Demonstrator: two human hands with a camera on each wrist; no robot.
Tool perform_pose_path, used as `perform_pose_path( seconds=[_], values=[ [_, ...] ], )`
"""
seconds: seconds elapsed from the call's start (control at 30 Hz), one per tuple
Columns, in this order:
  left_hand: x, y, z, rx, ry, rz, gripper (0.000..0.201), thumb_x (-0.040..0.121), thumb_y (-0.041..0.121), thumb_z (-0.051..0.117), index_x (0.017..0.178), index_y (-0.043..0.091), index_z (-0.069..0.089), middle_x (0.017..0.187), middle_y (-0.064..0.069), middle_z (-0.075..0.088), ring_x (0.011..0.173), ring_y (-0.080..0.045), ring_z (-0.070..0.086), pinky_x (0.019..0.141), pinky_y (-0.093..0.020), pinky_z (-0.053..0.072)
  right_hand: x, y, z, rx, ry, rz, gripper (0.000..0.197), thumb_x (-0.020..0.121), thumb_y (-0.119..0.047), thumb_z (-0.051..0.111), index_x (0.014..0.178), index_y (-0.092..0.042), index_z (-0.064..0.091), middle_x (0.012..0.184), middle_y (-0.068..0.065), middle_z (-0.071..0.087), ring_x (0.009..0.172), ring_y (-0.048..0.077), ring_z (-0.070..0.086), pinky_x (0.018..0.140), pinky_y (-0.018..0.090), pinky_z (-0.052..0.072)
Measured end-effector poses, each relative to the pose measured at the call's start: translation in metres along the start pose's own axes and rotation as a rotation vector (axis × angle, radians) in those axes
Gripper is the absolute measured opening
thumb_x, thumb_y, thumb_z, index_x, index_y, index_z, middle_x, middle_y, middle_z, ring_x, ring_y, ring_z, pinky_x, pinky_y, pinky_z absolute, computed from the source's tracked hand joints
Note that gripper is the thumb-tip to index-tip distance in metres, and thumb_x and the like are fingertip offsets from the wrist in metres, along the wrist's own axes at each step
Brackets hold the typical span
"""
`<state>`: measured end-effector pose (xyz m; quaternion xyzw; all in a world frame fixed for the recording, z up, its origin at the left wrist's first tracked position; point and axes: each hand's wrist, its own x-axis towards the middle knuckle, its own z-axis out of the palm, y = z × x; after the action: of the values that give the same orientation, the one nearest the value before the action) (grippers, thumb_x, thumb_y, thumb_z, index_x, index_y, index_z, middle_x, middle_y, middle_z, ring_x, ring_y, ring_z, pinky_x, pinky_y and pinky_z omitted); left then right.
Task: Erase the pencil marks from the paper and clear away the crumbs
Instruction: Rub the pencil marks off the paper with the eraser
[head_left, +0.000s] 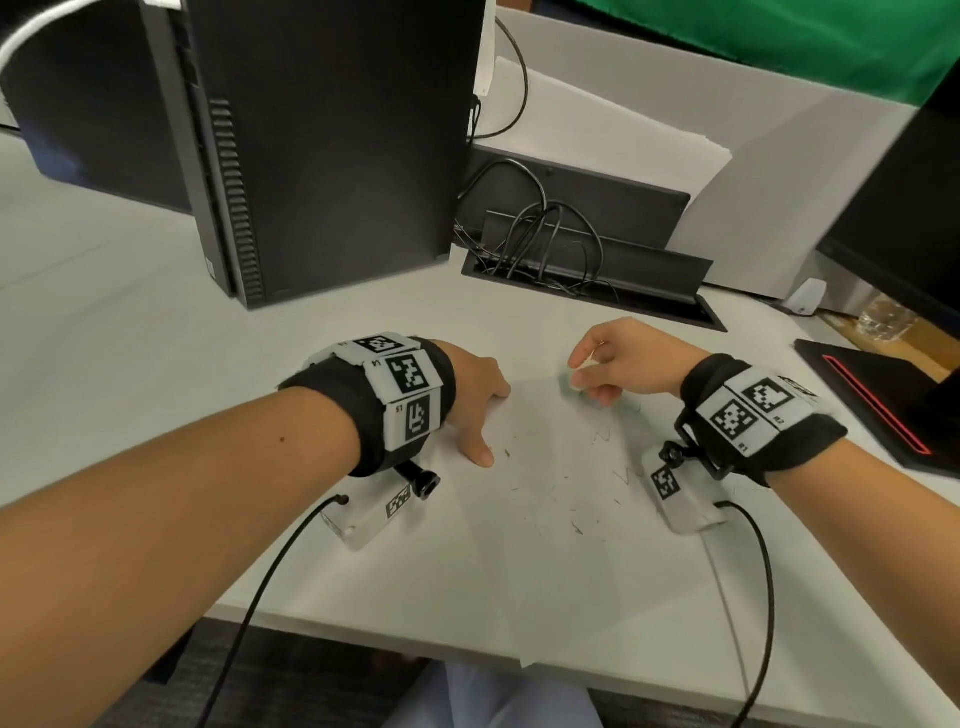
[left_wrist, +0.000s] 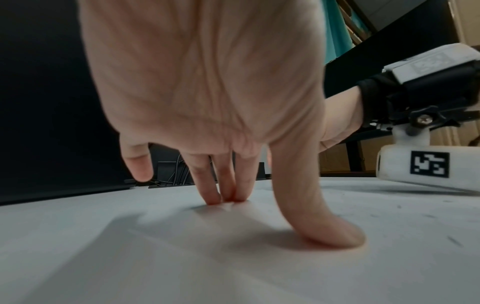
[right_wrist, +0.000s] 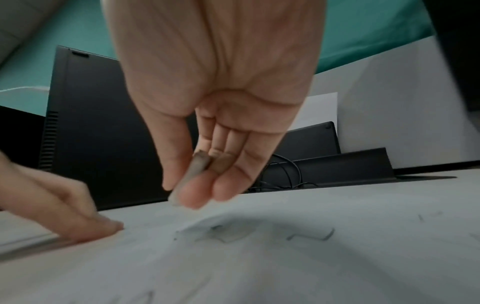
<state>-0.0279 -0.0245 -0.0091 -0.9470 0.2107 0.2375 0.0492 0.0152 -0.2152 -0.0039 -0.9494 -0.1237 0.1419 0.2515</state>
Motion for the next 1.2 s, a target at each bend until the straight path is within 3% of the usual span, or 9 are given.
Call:
perform_pose_path(
  seconds=[0.2,0.33,0.5,0.6,0.77,0.87,0.93,1.1,1.2],
  values=[
    [-0.001,0.0,-0.001,0.02,-0.045,-0.011,0.089,0.083,0.05,0.062,0.15,0.026,0.009,0.154,0.0,0.016,0.139,-0.023,0.026,0.111,-0.043,0.029,0.001,-0.013,0.01,-0.06,-0.113,-0.05,0.005,0.084,-0.011,0.066,0.087,-0.014,0.063,0.08,0.012,0.069,0.058,0.013,0.063,0.062,0.018,0.054],
    [0.003,0.005,0.003,0.055,-0.066,-0.019,0.096,0.078,0.067,0.054,0.15,0.036,-0.002,0.155,-0.002,0.01,0.141,-0.024,0.021,0.11,-0.045,0.028,-0.011,-0.024,0.021,-0.026,-0.355,-0.115,0.017,0.08,-0.009,0.07,0.096,-0.005,0.068,0.079,0.011,0.07,0.06,0.014,0.064,0.063,0.018,0.055],
    [0.004,0.009,0.002,0.095,-0.067,-0.041,0.099,0.077,0.068,0.055,0.149,0.035,-0.004,0.155,-0.002,0.009,0.14,-0.025,0.023,0.109,-0.047,0.029,-0.011,-0.013,0.011,-0.097,-0.179,-0.089,0.009,0.081,-0.008,0.068,0.081,-0.016,0.067,0.067,0.005,0.066,0.056,0.014,0.062,0.059,0.016,0.053],
    [0.004,0.011,0.0,0.115,-0.065,-0.051,0.099,0.077,0.067,0.056,0.15,0.034,-0.002,0.154,-0.002,0.012,0.139,-0.025,0.025,0.108,-0.047,0.03,-0.021,-0.012,0.012,-0.097,-0.291,-0.092,0.009,0.081,-0.007,0.069,0.081,-0.016,0.067,0.064,0.003,0.066,0.052,0.009,0.06,0.058,0.017,0.052],
    [0.001,0.014,-0.001,0.119,-0.045,-0.046,0.097,0.078,0.063,0.058,0.151,0.031,0.003,0.152,-0.002,0.016,0.137,-0.025,0.029,0.105,-0.043,0.031,-0.024,0.0,0.003,-0.261,-0.089,-0.074,0.013,0.082,-0.01,0.064,0.079,-0.022,0.064,0.077,0.016,0.07,0.054,0.01,0.058,0.067,0.025,0.052],
    [-0.001,0.013,-0.003,0.134,-0.049,-0.05,0.095,0.08,0.059,0.06,0.151,0.03,0.005,0.152,-0.001,0.016,0.137,-0.026,0.028,0.106,-0.043,0.03,-0.028,0.005,-0.002,-0.122,-0.02,-0.035,0.008,0.084,-0.014,0.067,0.091,-0.016,0.063,0.07,0.001,0.06,0.056,0.012,0.063,0.068,0.028,0.053],
    [-0.002,0.011,-0.005,0.126,-0.058,-0.054,0.094,0.08,0.054,0.062,0.151,0.029,0.006,0.153,0.0,0.015,0.138,-0.025,0.028,0.108,-0.043,0.031,-0.031,0.009,-0.005,-0.046,-0.039,-0.01,0.015,0.082,-0.014,0.07,0.095,-0.011,0.064,0.068,-0.002,0.061,0.058,0.013,0.066,0.067,0.024,0.055],
    [-0.004,0.011,-0.009,0.075,-0.08,0.003,0.092,0.082,0.037,0.069,0.15,0.028,0.009,0.157,0.005,0.009,0.142,-0.021,0.02,0.115,-0.04,0.023,-0.035,0.012,0.0,0.016,-0.144,-0.024,0.014,0.077,-0.007,0.073,0.09,-0.011,0.07,0.078,0.009,0.072,0.063,0.011,0.068,0.072,0.021,0.058],
    [-0.002,0.017,-0.011,0.039,-0.085,0.056,0.088,0.084,0.028,0.067,0.151,0.025,0.009,0.158,0.006,0.006,0.144,-0.017,0.014,0.114,-0.035,0.017,-0.033,0.01,0.001,-0.018,-0.122,-0.043,0.014,0.075,-0.006,0.075,0.087,-0.013,0.073,0.075,0.001,0.068,0.057,0.001,0.061,0.062,0.013,0.053]
  ],
)
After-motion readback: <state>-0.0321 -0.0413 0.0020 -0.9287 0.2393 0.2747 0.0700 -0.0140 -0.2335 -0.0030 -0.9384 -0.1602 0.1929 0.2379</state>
